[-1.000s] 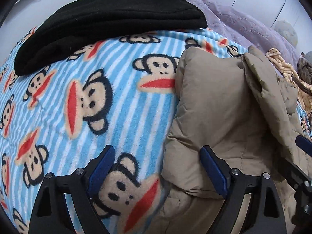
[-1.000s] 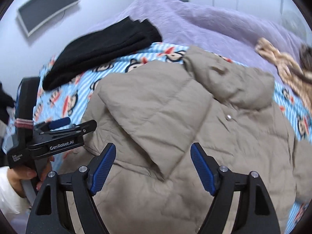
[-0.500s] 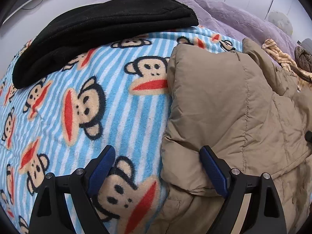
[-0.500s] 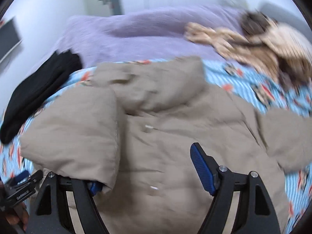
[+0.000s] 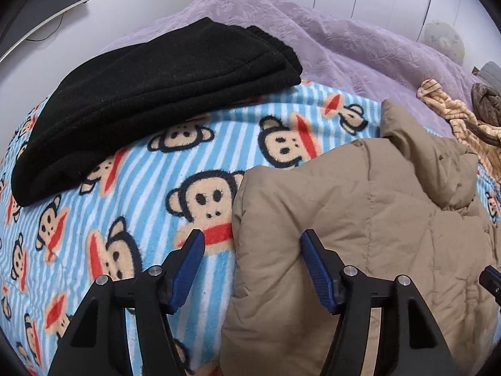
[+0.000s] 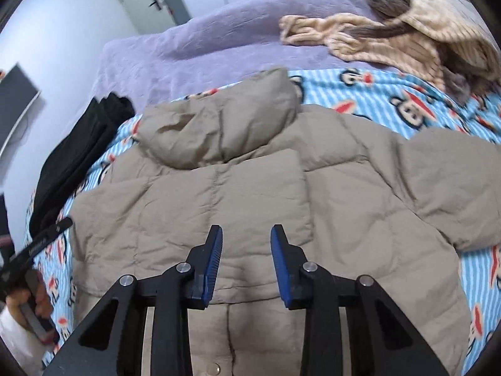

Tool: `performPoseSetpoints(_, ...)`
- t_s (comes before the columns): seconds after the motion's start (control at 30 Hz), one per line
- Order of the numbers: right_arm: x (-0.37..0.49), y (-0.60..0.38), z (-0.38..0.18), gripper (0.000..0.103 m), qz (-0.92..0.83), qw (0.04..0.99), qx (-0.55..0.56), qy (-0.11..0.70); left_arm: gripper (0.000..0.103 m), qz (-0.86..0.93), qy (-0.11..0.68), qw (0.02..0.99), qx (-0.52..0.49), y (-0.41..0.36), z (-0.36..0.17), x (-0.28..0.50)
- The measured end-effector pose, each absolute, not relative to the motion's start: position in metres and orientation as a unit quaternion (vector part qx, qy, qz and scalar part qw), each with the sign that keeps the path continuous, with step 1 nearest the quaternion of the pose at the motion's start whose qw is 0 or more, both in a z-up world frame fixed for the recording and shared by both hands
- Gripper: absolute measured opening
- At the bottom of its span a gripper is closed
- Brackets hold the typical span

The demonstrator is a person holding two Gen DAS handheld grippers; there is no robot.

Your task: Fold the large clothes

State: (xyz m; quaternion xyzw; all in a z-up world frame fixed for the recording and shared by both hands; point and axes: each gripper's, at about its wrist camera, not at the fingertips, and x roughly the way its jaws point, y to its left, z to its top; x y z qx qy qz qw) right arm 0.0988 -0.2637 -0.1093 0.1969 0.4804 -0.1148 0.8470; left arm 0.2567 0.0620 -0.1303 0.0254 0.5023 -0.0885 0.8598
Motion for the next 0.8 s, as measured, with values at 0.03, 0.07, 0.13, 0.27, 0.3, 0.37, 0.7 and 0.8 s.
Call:
performPoseSetpoints(0.03,0.105,-0.254,-0.114,0.035,-0.101,0.849,0.179,0.487,0.066,-0.083,0.506,0.859,0.021,0.061,-0.135,0.258)
performPoseSetpoints(0.07,0.110,-0.248,-0.121,0.035,-0.092,0.849,0.163,0.494,0.066,-0.079,0.509,0.857,0.015,0.061,-0.140,0.259)
performPoseSetpoints(0.13,0.115,-0.244,-0.139,0.035,-0.091,0.841,0.146,0.513,0.067,-0.079,0.512,0.855,0.014,0.060,-0.147,0.262)
performPoseSetpoints(0.27,0.117,-0.270,-0.168,0.031,-0.124,0.828,0.156,0.524,0.069,-0.079,0.511,0.855,0.026,0.056,-0.154,0.265)
performPoseSetpoints(0.3,0.116,-0.277,-0.170,0.031,-0.128,0.828,0.164,0.521,0.069,-0.076,0.513,0.855,0.026,0.056,-0.152,0.265)
performPoseSetpoints(0.37,0.112,-0.291,-0.172,0.031,-0.138,0.826,0.185,0.515,0.069,-0.067,0.513,0.855,0.028,0.056,-0.145,0.263)
performPoseSetpoints(0.7,0.052,-0.320,-0.157,0.037,-0.175,0.792,0.308,0.498,0.069,-0.106,0.530,0.839,0.066,0.072,-0.118,0.197)
performPoseSetpoints(0.8,0.026,-0.306,-0.152,0.041,-0.167,0.786,0.322,0.501,0.069,-0.119,0.543,0.828,0.069,0.073,-0.117,0.165)
